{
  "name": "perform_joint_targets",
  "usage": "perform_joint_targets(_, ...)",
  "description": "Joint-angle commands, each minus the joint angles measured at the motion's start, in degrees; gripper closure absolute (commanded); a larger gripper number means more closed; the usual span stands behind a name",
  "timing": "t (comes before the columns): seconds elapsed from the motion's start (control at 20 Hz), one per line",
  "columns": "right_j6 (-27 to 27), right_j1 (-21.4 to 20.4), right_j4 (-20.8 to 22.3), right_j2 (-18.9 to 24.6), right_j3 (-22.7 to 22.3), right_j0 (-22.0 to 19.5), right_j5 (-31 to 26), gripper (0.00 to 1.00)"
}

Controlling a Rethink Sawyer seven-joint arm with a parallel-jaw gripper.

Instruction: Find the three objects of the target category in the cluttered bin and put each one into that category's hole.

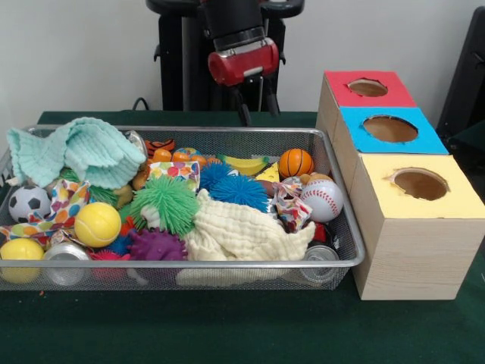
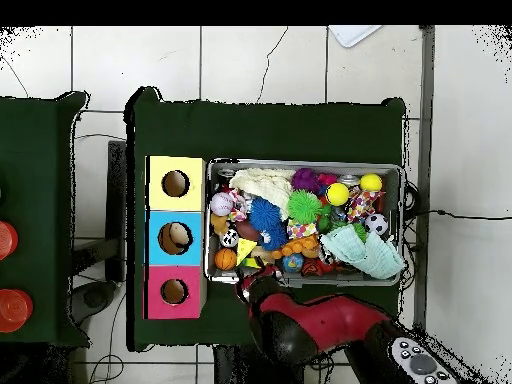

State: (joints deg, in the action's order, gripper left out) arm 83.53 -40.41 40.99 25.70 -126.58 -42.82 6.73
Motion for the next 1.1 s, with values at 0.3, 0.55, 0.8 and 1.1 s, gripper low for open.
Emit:
perform_joint_targets(0.3,14.54,15.64,-6.72,-12.54,4.37,5.76,12.56,0.00)
perform_joint_targets(0.55,13.28,18.35,-8.09,-15.29,5.65,8.39,17.48,0.00)
perform_joint_targets(0.8,13.54,20.59,-9.02,-15.10,6.01,8.21,21.19,0.00)
perform_joint_targets(1.1,14.61,21.48,-10.48,-13.68,5.50,8.25,23.02,0.00)
